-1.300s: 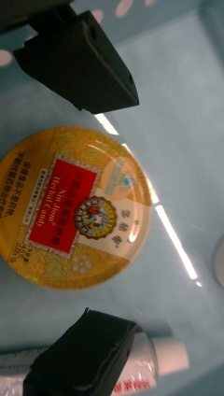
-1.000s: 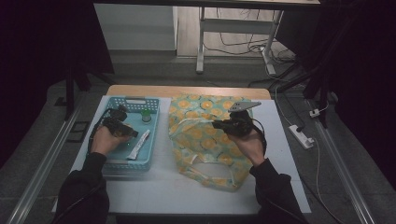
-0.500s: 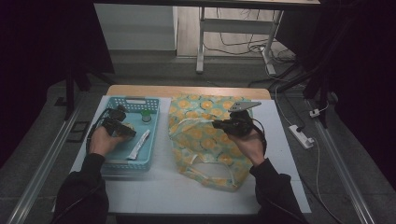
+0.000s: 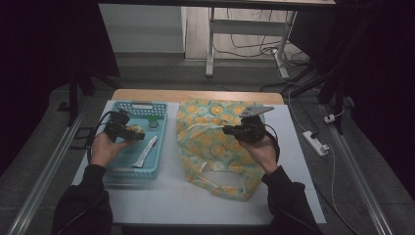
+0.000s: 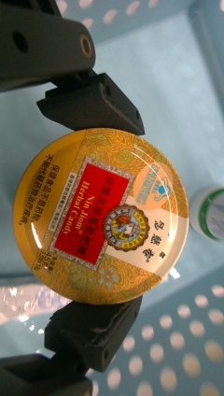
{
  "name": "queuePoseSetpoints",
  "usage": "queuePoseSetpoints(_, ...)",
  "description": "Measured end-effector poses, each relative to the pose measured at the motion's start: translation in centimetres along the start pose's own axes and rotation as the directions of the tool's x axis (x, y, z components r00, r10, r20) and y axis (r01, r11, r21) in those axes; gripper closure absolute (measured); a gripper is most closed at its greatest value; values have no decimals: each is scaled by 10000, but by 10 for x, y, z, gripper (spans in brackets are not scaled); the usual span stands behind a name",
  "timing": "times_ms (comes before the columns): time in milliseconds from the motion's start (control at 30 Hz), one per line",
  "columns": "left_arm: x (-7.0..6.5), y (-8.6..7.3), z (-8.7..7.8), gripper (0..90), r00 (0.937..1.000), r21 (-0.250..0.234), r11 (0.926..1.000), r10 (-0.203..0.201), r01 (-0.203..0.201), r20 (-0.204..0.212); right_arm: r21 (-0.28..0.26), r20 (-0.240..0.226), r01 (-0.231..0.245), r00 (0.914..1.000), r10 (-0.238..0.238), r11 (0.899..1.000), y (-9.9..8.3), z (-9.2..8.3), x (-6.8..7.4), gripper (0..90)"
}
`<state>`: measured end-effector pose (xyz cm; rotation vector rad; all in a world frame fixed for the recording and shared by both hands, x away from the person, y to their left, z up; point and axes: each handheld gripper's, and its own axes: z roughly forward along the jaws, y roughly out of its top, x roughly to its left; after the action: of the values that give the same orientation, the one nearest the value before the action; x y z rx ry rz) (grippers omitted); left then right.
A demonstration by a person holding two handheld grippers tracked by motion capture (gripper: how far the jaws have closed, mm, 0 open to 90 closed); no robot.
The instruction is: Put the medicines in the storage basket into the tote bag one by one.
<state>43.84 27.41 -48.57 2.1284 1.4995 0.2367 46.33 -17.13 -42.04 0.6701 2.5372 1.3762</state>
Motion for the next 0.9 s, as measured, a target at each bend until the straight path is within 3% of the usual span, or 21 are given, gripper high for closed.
queuePoseSetpoints(467,-20,-3,-20,204,9948,-873,9946,638,-568,800,-84,14,-46,10000,46,10000,1,-1,1,899)
queuePoseSetpoints(700,-32,-2,-31,203,9898,-1256,9875,1073,-952,937,-84,24,-31,10000,31,10000,1,-1,1,899)
queuePoseSetpoints(900,-48,-1,-40,203,9820,-1495,9787,1575,-1410,1046,-116,25,-31,10000,31,9999,1,-2,1,899)
